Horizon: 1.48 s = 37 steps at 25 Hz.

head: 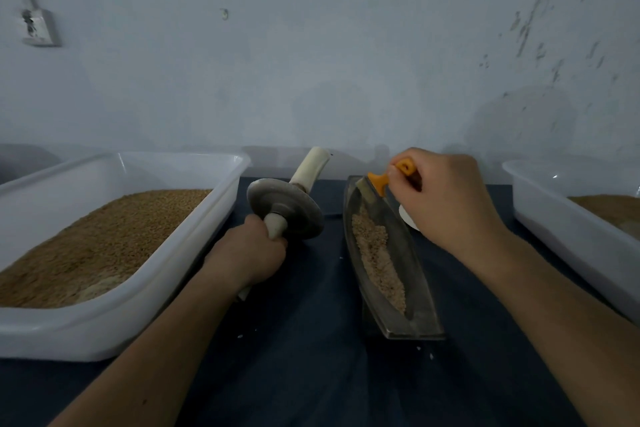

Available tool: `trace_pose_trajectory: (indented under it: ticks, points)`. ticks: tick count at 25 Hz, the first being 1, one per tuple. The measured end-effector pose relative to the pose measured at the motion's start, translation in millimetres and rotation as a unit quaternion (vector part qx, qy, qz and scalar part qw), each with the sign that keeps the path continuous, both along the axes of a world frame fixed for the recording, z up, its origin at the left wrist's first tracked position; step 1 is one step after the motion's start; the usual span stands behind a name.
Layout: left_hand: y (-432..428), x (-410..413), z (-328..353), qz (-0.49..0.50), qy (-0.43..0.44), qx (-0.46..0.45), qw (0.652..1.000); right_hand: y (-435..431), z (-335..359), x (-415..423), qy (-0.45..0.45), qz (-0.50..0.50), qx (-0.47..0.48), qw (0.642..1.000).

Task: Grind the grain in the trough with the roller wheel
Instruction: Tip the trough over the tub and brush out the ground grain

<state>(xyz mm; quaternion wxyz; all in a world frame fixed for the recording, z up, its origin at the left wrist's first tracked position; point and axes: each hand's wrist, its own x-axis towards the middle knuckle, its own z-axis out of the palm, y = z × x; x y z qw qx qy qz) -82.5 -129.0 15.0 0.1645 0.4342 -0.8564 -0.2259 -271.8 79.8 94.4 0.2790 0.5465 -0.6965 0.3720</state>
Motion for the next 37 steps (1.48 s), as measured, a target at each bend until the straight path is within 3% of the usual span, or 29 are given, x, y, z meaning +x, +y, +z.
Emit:
trace_pose_trajectory:
  ticks: [6, 10, 16, 19, 20, 21, 22, 24, 25, 27, 30, 37]
  points:
    - [-0.5, 3.8, 0.2, -0.002, -0.003, -0.031, 1.0, 5.8, -17.4, -5.3, -0.021, 0.045, 0.162, 0.985]
    - [4.5, 5.1, 3.3, 0.007, 0.002, -0.055, 0.998, 18.9, -8.4, -7.4, -0.06, 0.045, 0.054, 0.996]
    - [26.3, 10.9, 22.8, 0.023, -0.023, -0.043, 0.999, 15.0, -21.5, -7.9, -0.069, 0.01, -0.025, 0.997]
    - [58.1, 25.1, 42.7, 0.062, -0.023, -0.191, 0.979, 12.5, -28.4, -12.5, -0.113, 0.017, -0.064, 0.991]
    - [74.9, 27.5, 46.3, 0.053, 0.012, -0.255, 0.966, 11.6, -30.3, -13.6, -0.123, 0.021, -0.074, 0.989]
    - [93.1, 27.0, 48.2, 0.029, 0.055, -0.261, 0.963, 10.6, -32.1, -14.5, -0.129, 0.023, -0.081, 0.988]
    - [110.0, 23.2, 48.9, -0.005, 0.096, -0.195, 0.976, 9.5, -33.4, -15.2, -0.131, 0.024, -0.084, 0.988]
    - [134.8, 5.3, 43.9, -0.066, 0.132, 0.079, 0.986, 8.6, -36.4, -16.2, -0.131, 0.027, -0.089, 0.987]
    - [141.6, -5.4, 40.7, -0.072, 0.135, 0.216, 0.964, 9.2, -37.5, -16.2, -0.132, 0.031, -0.093, 0.986]
    - [141.2, -25.5, 35.4, -0.054, 0.162, 0.39, 0.905, 12.1, -39.2, -17.5, -0.123, 0.046, -0.104, 0.986]
    - [134.1, -44.6, 33.9, -0.02, 0.189, 0.477, 0.858, 14.8, -40.8, -20.6, -0.098, 0.071, -0.11, 0.987]
    - [138.0, -48.1, 43.5, -0.003, 0.163, 0.492, 0.855, 14.8, -41.2, -28.4, -0.161, 0.08, -0.16, 0.971]
